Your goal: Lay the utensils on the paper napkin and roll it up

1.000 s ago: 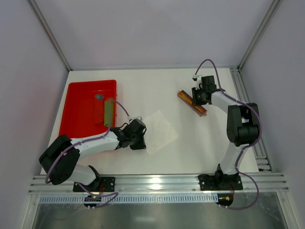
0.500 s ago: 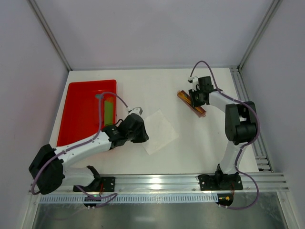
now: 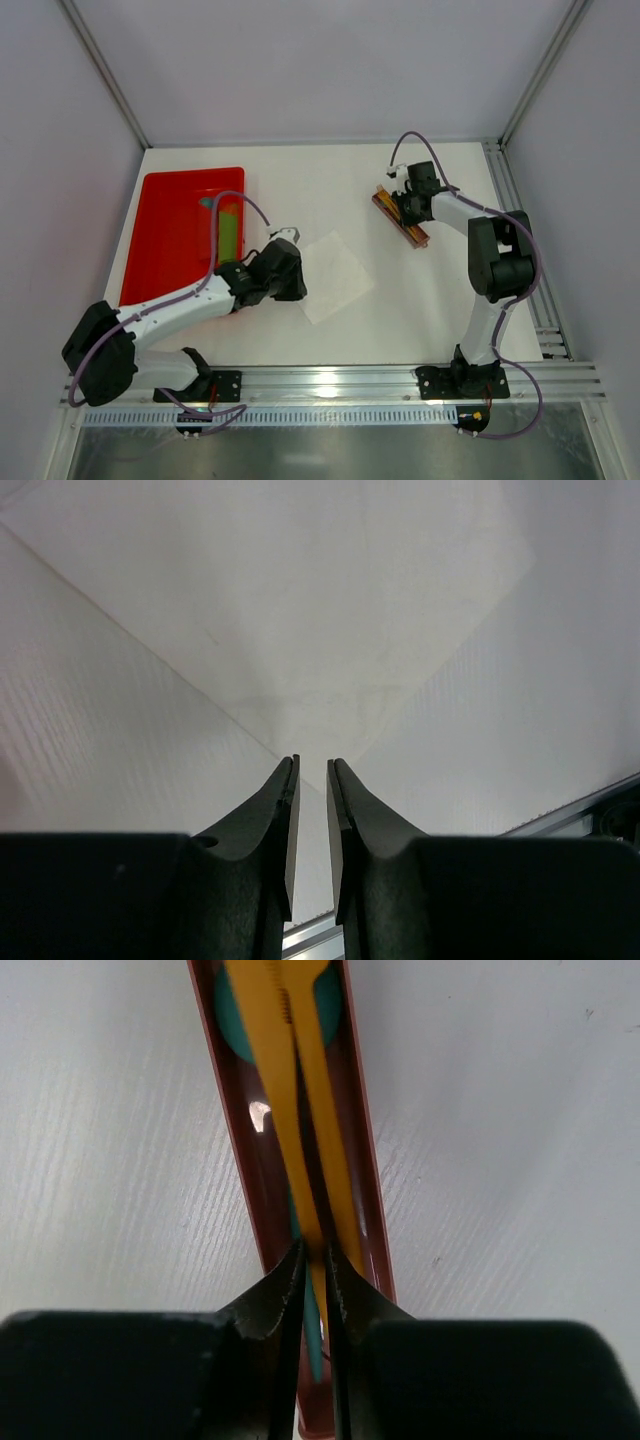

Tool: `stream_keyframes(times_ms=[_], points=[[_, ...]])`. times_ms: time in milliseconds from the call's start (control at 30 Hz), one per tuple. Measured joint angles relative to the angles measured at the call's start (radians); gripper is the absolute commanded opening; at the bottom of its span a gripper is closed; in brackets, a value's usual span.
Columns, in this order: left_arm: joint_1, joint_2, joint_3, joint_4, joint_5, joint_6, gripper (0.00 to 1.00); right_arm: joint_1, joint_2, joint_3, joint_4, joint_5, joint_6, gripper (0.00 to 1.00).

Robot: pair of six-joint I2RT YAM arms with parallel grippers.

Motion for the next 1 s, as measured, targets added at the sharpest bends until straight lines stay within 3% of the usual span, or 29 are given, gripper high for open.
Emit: stream_keyframes(times_ms=[233,600,733,1000], points=[[0.006,-0.022,0.0,0.0,-0.002,0.006,0.23,0.024,-0.006,0.0,0.0,0.029,-0.011,0.04],[0.006,-0.098,0.0,-0.024,-0.003,0.014,0.24,0.046,-0.051,-0.008,-0.011,0.024,-0.013,0.04],[0.011,-0.099,0.0,-0.032,-0.003,0.021,0.26,0.051,-0.058,-0.007,-0.017,0.03,-0.014,0.18],[0.011,-0.1,0.0,-0.039,-0.002,0.023,0.28,0.053,-0.042,0.018,-0.052,0.039,-0.035,0.24]])
